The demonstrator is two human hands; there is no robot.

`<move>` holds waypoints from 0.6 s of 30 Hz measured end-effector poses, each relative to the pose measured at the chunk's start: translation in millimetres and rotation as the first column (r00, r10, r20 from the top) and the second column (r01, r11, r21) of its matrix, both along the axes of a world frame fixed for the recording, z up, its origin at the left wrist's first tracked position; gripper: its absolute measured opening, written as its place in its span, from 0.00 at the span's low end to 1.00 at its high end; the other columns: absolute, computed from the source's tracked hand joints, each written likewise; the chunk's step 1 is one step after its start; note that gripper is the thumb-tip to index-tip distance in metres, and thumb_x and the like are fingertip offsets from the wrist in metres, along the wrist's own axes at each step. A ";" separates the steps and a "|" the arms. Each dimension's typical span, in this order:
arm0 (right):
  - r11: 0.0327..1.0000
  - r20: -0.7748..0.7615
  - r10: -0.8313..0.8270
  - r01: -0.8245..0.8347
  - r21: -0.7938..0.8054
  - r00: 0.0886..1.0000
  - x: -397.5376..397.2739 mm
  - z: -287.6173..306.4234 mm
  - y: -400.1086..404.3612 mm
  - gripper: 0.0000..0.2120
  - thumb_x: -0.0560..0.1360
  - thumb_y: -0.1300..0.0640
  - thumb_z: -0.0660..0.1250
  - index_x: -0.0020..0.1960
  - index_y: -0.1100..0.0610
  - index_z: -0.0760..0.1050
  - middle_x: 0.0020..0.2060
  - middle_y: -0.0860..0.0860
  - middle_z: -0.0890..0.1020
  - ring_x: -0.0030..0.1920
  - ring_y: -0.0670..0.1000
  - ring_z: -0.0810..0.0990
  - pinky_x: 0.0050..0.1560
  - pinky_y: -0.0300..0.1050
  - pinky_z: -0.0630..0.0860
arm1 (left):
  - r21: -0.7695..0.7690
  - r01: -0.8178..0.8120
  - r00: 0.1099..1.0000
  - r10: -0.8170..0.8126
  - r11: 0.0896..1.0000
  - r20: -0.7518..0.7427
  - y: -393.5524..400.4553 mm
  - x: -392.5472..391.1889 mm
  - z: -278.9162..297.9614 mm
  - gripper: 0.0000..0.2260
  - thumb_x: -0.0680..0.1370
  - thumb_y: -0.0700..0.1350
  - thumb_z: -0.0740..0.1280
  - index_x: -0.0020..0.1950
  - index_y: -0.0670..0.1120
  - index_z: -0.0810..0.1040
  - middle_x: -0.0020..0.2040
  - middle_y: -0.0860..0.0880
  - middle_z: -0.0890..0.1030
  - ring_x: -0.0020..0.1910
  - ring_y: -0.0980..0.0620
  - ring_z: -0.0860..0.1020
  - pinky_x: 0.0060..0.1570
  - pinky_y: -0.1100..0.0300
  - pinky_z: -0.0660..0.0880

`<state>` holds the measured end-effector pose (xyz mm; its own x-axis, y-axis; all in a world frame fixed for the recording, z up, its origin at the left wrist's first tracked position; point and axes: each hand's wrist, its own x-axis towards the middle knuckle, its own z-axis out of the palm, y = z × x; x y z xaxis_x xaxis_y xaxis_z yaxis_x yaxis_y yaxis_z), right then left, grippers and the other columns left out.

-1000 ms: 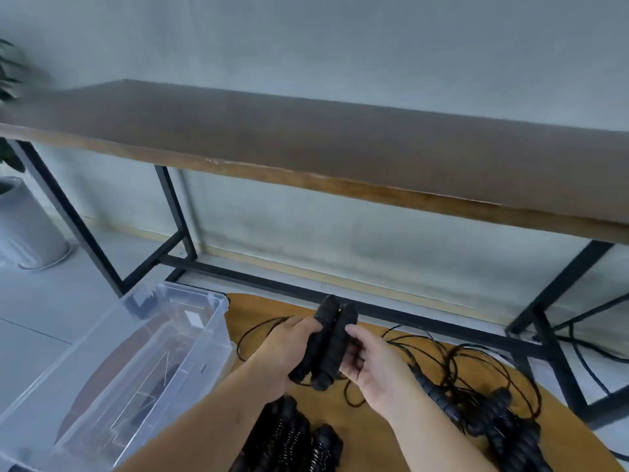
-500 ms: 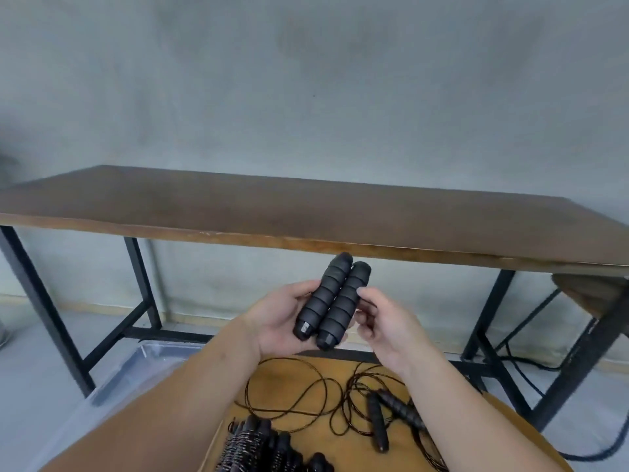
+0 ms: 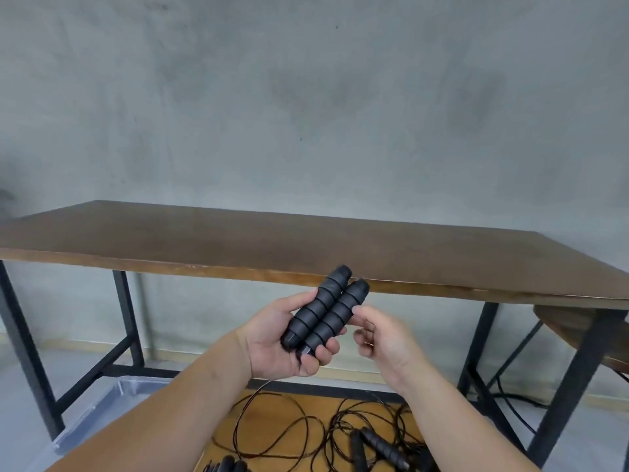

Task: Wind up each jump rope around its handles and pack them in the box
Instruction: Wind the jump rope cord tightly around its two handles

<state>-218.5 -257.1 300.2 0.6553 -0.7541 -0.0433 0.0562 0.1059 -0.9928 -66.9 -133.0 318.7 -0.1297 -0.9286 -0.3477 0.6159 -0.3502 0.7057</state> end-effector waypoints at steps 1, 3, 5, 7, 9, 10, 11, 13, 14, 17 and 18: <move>0.998 -0.018 -0.060 0.059 -0.024 0.998 -5.6 2.8 -5.2 0.11 0.77 0.51 0.65 0.49 0.58 0.82 0.39 0.50 0.84 0.34 0.48 0.70 0.33 0.42 0.66 | -0.005 0.004 1.000 -0.004 1.000 0.021 -2.6 -2.8 2.0 0.29 0.76 0.61 0.67 0.65 0.38 0.73 0.45 0.42 0.74 0.37 0.49 0.72 0.29 0.61 0.71; 0.972 -0.023 -0.231 0.230 -0.039 0.973 -12.9 7.6 -15.1 0.12 0.77 0.50 0.66 0.51 0.58 0.81 0.42 0.52 0.81 0.35 0.49 0.71 0.35 0.42 0.67 | -0.020 0.016 0.998 -0.015 1.000 0.055 -4.2 -5.4 5.1 0.30 0.75 0.61 0.67 0.64 0.38 0.73 0.44 0.42 0.74 0.36 0.49 0.73 0.28 0.62 0.70; 0.948 -0.001 -0.307 0.305 -0.089 0.952 -14.8 14.5 -25.0 0.13 0.81 0.49 0.62 0.59 0.54 0.78 0.50 0.50 0.79 0.46 0.50 0.76 0.45 0.42 0.71 | -0.044 0.039 0.997 -0.036 0.998 0.066 -6.0 -8.6 10.3 0.30 0.75 0.61 0.68 0.65 0.37 0.73 0.45 0.41 0.74 0.36 0.48 0.73 0.28 0.62 0.70; 0.969 0.079 -0.232 0.238 -0.072 0.969 -11.7 23.4 -34.4 0.16 0.82 0.46 0.60 0.66 0.50 0.76 0.61 0.48 0.78 0.62 0.50 0.75 0.59 0.43 0.70 | -0.071 0.080 0.995 -0.075 0.994 0.070 -10.3 -15.7 17.4 0.31 0.75 0.60 0.69 0.66 0.37 0.72 0.45 0.41 0.73 0.36 0.48 0.73 0.28 0.61 0.71; 0.985 0.108 -0.175 0.172 0.035 0.979 0.8 31.0 -37.2 0.18 0.79 0.43 0.62 0.65 0.49 0.77 0.64 0.49 0.78 0.67 0.50 0.73 0.66 0.46 0.66 | -0.094 0.129 0.989 -0.121 0.987 0.084 -10.8 -19.6 24.8 0.31 0.76 0.60 0.69 0.67 0.37 0.71 0.45 0.41 0.73 0.36 0.48 0.73 0.28 0.61 0.71; 0.987 0.095 -0.149 0.142 0.077 0.984 4.9 34.7 -37.7 0.19 0.79 0.42 0.62 0.63 0.52 0.78 0.63 0.50 0.79 0.66 0.50 0.73 0.65 0.47 0.66 | -0.102 0.146 0.986 -0.136 0.984 0.098 -12.0 -23.0 29.5 0.31 0.76 0.61 0.68 0.67 0.37 0.71 0.45 0.41 0.73 0.36 0.49 0.73 0.29 0.62 0.70; 0.990 0.067 -0.114 0.108 0.095 0.991 9.0 36.9 -38.8 0.19 0.80 0.43 0.61 0.61 0.55 0.78 0.60 0.51 0.80 0.64 0.51 0.74 0.64 0.48 0.66 | -0.115 0.157 0.983 -0.144 0.981 0.110 -12.9 -26.0 34.5 0.31 0.76 0.61 0.67 0.67 0.37 0.71 0.45 0.41 0.73 0.36 0.49 0.73 0.29 0.62 0.69; 0.995 0.087 -0.028 0.019 0.101 0.996 14.0 39.8 -39.3 0.17 0.83 0.46 0.57 0.54 0.57 0.78 0.51 0.51 0.82 0.54 0.51 0.78 0.62 0.50 0.69 | -0.143 0.152 0.982 -0.133 0.978 0.135 -14.2 -29.8 44.9 0.30 0.77 0.62 0.66 0.65 0.37 0.72 0.45 0.42 0.73 0.36 0.50 0.73 0.29 0.63 0.68; 0.993 0.124 0.015 -0.029 0.112 0.992 14.8 42.0 -37.4 0.17 0.83 0.47 0.56 0.51 0.57 0.78 0.47 0.51 0.83 0.49 0.51 0.79 0.59 0.48 0.72 | -0.153 0.137 0.983 -0.115 0.979 0.142 -14.0 -30.8 49.7 0.30 0.77 0.62 0.65 0.65 0.37 0.73 0.45 0.42 0.72 0.36 0.50 0.72 0.30 0.63 0.67; 0.965 0.270 0.101 -0.160 0.206 0.958 10.0 40.8 -37.3 0.17 0.84 0.49 0.56 0.48 0.59 0.78 0.33 0.52 0.79 0.32 0.50 0.76 0.37 0.44 0.76 | -0.152 0.043 0.990 -0.022 0.987 0.139 -11.3 -31.7 60.7 0.32 0.78 0.64 0.63 0.63 0.36 0.75 0.44 0.42 0.73 0.35 0.50 0.72 0.29 0.64 0.66; 0.954 0.275 0.111 -0.180 0.240 0.955 7.0 39.2 -39.5 0.18 0.84 0.48 0.55 0.47 0.59 0.76 0.29 0.52 0.74 0.27 0.50 0.70 0.32 0.44 0.73 | -0.143 -0.012 0.990 0.032 0.990 0.139 -10.2 -31.1 62.6 0.33 0.77 0.65 0.61 0.62 0.35 0.76 0.43 0.42 0.73 0.34 0.50 0.72 0.28 0.64 0.66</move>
<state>-211.5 -296.5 339.4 0.7716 -0.6348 -0.0407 0.2689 0.3836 -0.8835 -98.0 -143.2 381.3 -0.0676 -0.9717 -0.2262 0.5134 -0.2283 0.8272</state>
